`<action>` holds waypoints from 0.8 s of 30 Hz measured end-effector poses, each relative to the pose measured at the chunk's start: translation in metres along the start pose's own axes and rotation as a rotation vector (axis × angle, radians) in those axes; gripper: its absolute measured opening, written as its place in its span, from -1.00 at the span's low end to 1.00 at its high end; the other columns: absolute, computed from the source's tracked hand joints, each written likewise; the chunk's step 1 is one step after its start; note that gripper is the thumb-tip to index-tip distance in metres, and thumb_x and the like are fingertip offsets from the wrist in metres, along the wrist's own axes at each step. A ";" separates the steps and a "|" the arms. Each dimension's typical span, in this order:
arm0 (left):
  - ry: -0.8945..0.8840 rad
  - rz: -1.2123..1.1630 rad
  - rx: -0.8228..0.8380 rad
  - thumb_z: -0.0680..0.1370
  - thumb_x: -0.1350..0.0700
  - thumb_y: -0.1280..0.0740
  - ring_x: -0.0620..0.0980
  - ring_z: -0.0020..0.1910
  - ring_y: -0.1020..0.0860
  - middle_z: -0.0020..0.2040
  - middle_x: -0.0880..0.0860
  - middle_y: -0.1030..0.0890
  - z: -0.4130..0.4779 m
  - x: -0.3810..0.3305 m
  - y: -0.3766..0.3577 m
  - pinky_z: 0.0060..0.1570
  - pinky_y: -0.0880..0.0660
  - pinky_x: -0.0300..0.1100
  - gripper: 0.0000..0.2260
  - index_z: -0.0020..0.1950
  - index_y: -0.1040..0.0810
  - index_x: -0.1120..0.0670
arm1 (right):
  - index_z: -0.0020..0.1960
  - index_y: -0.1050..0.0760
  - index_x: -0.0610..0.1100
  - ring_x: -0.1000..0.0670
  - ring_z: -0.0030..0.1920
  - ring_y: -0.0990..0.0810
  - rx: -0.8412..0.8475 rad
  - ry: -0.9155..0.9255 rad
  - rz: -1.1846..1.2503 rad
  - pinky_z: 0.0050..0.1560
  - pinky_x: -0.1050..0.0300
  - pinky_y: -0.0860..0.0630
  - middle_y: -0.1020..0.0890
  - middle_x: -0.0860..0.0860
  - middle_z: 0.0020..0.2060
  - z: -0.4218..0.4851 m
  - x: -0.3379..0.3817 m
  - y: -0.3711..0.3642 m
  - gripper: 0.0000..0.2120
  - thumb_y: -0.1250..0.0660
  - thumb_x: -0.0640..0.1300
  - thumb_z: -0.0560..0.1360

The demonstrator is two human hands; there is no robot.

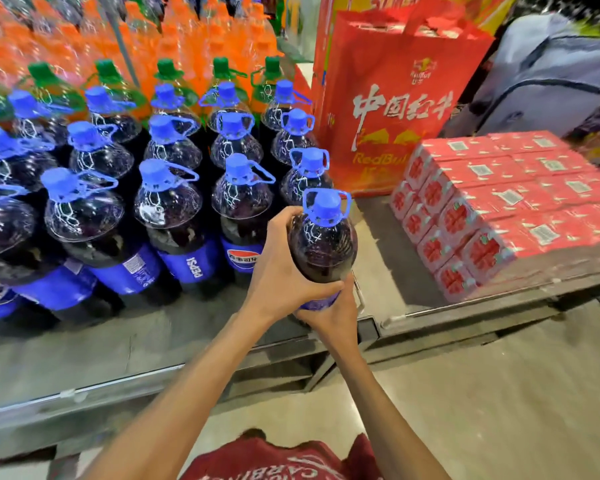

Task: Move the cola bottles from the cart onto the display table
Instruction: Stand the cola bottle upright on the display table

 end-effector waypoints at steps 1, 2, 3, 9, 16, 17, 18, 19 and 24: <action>0.004 0.008 -0.006 0.14 0.03 -0.72 -0.21 0.38 -0.40 0.36 -0.19 -0.36 -0.002 0.000 -0.003 0.30 -0.41 -0.29 0.01 0.41 -0.17 -0.21 | 0.26 -0.29 0.40 0.17 0.18 -0.60 0.006 0.001 0.000 0.19 0.11 -0.57 -0.60 0.23 0.15 0.000 -0.003 0.001 -0.05 -0.70 -0.25 0.16; 0.010 0.018 -0.011 0.14 0.03 -0.72 -0.22 0.38 -0.40 0.36 -0.20 -0.37 -0.003 0.001 -0.005 0.31 -0.42 -0.26 0.01 0.40 -0.17 -0.23 | 0.27 -0.28 0.40 0.18 0.19 -0.60 0.012 0.002 -0.001 0.19 0.13 -0.57 -0.59 0.25 0.16 0.001 -0.006 0.001 -0.04 -0.70 -0.24 0.16; 0.018 0.031 -0.015 0.14 0.03 -0.72 -0.22 0.37 -0.41 0.35 -0.21 -0.37 -0.004 0.001 -0.007 0.31 -0.43 -0.22 0.01 0.39 -0.17 -0.24 | 0.27 -0.28 0.40 0.20 0.19 -0.59 0.017 0.004 0.000 0.18 0.15 -0.57 -0.58 0.28 0.16 0.000 -0.009 0.002 -0.04 -0.71 -0.24 0.16; 0.011 0.087 -0.035 0.14 -0.01 -0.72 -0.11 0.37 -0.43 0.33 -0.16 -0.39 -0.006 0.004 -0.012 0.31 -0.47 -0.07 -0.01 0.42 -0.21 -0.18 | 0.29 -0.24 0.46 0.26 0.22 -0.55 0.046 0.026 -0.002 0.11 0.39 -0.50 -0.53 0.38 0.17 0.003 -0.016 0.004 0.00 -0.72 -0.19 0.17; -0.024 0.129 -0.037 0.12 0.03 -0.73 -0.15 0.39 -0.32 0.33 -0.04 -0.27 -0.006 0.007 -0.014 0.34 -0.27 -0.41 0.03 0.41 -0.16 -0.11 | 0.33 -0.23 0.43 0.21 0.26 -0.54 0.078 0.033 0.006 0.18 0.21 -0.56 -0.52 0.33 0.22 0.005 -0.016 0.007 -0.03 -0.73 -0.06 0.17; -0.021 0.127 -0.032 0.12 0.03 -0.73 -0.15 0.40 -0.32 0.33 -0.03 -0.27 -0.006 0.007 -0.014 0.34 -0.26 -0.42 0.04 0.41 -0.15 -0.12 | 0.37 -0.25 0.35 0.19 0.27 -0.54 0.085 0.031 0.018 0.20 0.16 -0.56 -0.52 0.31 0.23 0.005 -0.017 0.008 -0.03 -0.73 -0.04 0.17; -0.020 0.127 -0.024 0.12 0.03 -0.73 -0.16 0.40 -0.31 0.33 -0.03 -0.26 -0.006 0.007 -0.013 0.35 -0.26 -0.42 0.05 0.42 -0.14 -0.13 | 0.40 -0.27 0.26 0.17 0.28 -0.54 0.095 0.029 0.029 0.22 0.11 -0.57 -0.53 0.28 0.25 0.005 -0.017 0.008 -0.04 -0.73 -0.02 0.17; -0.019 0.127 -0.012 0.12 0.02 -0.73 -0.16 0.41 -0.31 0.34 -0.04 -0.26 -0.007 0.007 -0.013 0.35 -0.26 -0.41 0.06 0.42 -0.13 -0.14 | 0.43 -0.29 0.17 0.14 0.29 -0.55 0.107 0.026 0.039 0.23 0.06 -0.57 -0.54 0.25 0.25 0.005 -0.019 0.008 -0.04 -0.73 0.00 0.18; -0.010 0.120 0.049 0.17 0.00 -0.73 -0.09 0.44 -0.35 0.38 -0.04 -0.27 -0.009 0.006 -0.006 0.40 -0.32 -0.29 0.05 0.45 -0.12 -0.16 | 0.42 -0.30 -0.01 0.09 0.26 -0.58 0.121 -0.011 0.063 0.24 -0.09 -0.58 -0.58 0.14 0.24 0.003 -0.023 0.008 -0.07 -0.73 -0.03 0.20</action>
Point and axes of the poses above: each hand's wrist, its own z-axis towards the middle knuckle, its own y-axis out of the back of the hand, x = y × z, the point moved 1 cm from there along z, towards the middle knuckle
